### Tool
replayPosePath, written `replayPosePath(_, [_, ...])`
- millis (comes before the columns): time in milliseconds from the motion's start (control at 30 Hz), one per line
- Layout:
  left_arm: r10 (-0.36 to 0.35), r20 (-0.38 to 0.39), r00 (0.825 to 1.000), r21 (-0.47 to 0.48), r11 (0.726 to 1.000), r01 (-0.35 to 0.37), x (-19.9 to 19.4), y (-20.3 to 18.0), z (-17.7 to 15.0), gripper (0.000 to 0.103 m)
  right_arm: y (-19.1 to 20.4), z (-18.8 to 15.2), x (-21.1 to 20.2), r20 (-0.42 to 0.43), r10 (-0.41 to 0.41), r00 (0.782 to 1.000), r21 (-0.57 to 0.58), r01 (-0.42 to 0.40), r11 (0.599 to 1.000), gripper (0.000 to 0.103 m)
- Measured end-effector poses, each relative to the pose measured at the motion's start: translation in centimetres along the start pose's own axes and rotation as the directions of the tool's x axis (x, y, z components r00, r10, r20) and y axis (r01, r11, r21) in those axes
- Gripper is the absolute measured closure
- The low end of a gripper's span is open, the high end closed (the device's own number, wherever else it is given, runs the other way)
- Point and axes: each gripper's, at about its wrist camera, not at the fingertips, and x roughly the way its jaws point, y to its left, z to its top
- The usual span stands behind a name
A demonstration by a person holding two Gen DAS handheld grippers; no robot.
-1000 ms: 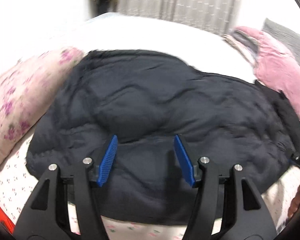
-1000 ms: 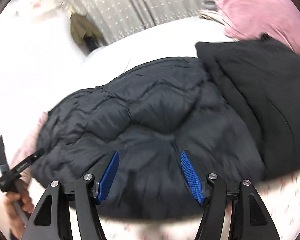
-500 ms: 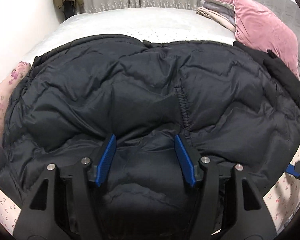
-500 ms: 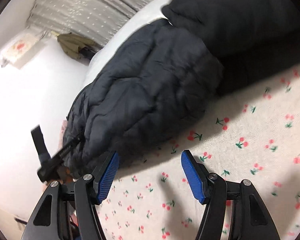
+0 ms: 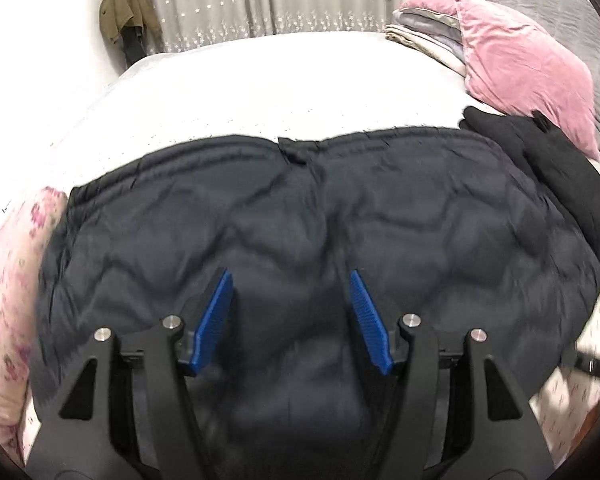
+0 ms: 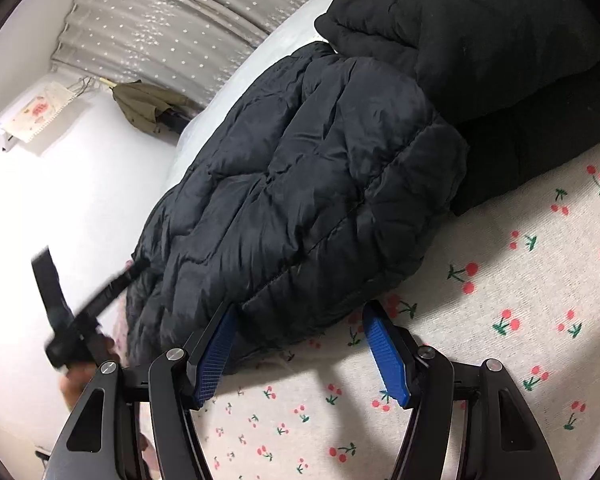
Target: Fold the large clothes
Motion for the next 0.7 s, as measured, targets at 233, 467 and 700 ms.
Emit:
replayPosePath(233, [0.043,-0.072,0.996,-0.008,0.999,-0.043,5.0,0.1,1.0,0.041,-0.2,0.4,0.4,-0.011,-0.006,1.0,-0.019,0.006,1.0,0.036])
replayPosePath(467, [0.038,-0.095,0.995,-0.012,0.999,-0.04,5.3,0.2,1.9,0.041,0.1,0.7,1.0,-0.017,-0.015,1.0,-0.03,0.015,0.999,0.034])
replayPosePath(700, [0.037,-0.115,0.993,-0.065,0.997,-0.045,7.7,1.3,6.0,0.041,0.9,1.8,1.3,-0.014,0.005,1.0,-0.01,-0.005,1.0,0.034])
